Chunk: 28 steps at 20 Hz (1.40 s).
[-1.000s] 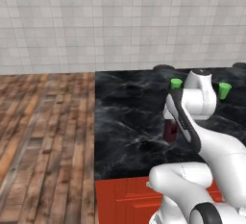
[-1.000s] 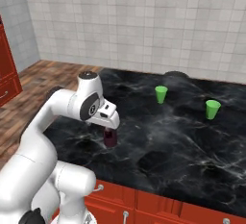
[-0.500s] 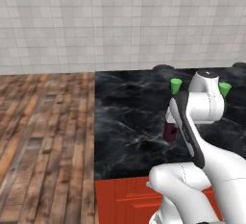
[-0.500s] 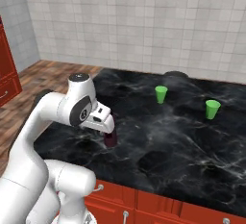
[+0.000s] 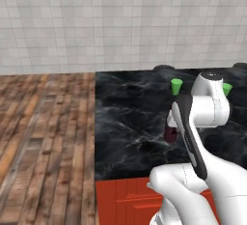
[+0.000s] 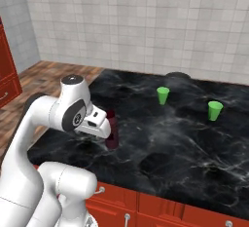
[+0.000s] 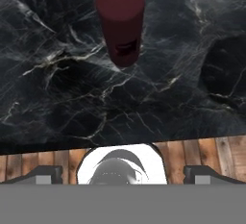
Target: Place the drinks on the dining counter in a tight cluster.
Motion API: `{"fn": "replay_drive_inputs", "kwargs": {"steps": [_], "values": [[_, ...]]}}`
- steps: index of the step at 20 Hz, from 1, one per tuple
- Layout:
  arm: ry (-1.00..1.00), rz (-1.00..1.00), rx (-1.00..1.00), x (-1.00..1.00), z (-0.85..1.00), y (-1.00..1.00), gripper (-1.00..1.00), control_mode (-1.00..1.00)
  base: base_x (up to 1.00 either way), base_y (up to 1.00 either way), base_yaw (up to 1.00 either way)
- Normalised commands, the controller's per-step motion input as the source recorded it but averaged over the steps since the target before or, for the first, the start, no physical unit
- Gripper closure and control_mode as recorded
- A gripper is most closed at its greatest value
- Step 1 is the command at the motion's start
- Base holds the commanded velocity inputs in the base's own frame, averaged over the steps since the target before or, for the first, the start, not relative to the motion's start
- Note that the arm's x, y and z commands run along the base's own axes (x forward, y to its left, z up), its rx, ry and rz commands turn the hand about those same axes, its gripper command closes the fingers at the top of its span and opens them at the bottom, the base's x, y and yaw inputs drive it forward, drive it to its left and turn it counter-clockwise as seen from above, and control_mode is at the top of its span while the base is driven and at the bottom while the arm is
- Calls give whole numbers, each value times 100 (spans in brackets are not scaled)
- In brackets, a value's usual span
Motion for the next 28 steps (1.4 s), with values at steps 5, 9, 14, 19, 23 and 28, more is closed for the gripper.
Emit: {"fn": "replay_drive_inputs", "kwargs": {"steps": [5, 9, 14, 19, 23, 28], "values": [[0, 0, 0, 0, 0, 0, -100, -100, 0, 0, 0], [0, 0, 0, 0, 0, 0, -100, -100, 0, 0, 0], [0, 0, 0, -3, 0, 1, -100, 100, -16, 6, 1], [0, 0, 0, 0, 0, 0, -100, 100, -58, 25, 4], [0, 0, 0, 0, 0, 0, -100, 100, -51, 33, 24], [0, 0, 0, 0, 0, 0, -100, 100, -16, 46, 61]]}}
